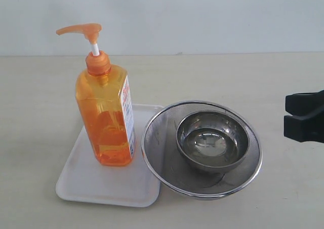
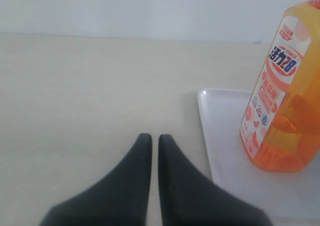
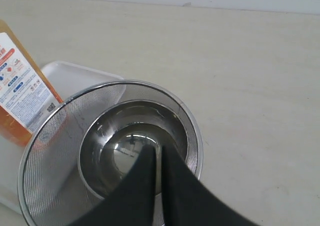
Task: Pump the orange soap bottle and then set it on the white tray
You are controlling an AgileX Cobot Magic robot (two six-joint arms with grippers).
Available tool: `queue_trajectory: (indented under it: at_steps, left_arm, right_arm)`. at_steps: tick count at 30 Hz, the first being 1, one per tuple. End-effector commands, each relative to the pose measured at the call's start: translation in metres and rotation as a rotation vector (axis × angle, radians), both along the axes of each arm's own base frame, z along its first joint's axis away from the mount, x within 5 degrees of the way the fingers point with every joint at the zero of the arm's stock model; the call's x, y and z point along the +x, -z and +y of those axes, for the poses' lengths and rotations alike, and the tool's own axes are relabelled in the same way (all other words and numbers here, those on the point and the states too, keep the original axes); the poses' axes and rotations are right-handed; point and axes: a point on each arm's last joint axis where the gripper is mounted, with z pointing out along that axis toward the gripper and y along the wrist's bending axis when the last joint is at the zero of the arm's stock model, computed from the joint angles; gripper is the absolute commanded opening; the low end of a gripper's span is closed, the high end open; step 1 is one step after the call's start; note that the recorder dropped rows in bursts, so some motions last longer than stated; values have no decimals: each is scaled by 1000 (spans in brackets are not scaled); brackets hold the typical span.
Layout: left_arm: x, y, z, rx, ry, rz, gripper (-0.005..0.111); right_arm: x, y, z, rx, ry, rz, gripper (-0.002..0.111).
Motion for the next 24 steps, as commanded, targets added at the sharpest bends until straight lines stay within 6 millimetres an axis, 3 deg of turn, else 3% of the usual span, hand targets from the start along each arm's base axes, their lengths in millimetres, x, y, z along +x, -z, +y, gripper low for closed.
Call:
queue_trajectory:
  at_steps: [1, 22, 24]
  left_arm:
    - [0, 1, 0, -13, -4, 0, 5]
    - [0, 1, 0, -13, -4, 0, 5]
    - [0, 1, 0, -13, -4, -2, 5]
  right_arm:
    - [0, -1, -1, 4, 4, -6, 0]
    - [0, -1, -1, 4, 4, -6, 0]
    - [0, -3, -2, -65, -25, -55, 0]
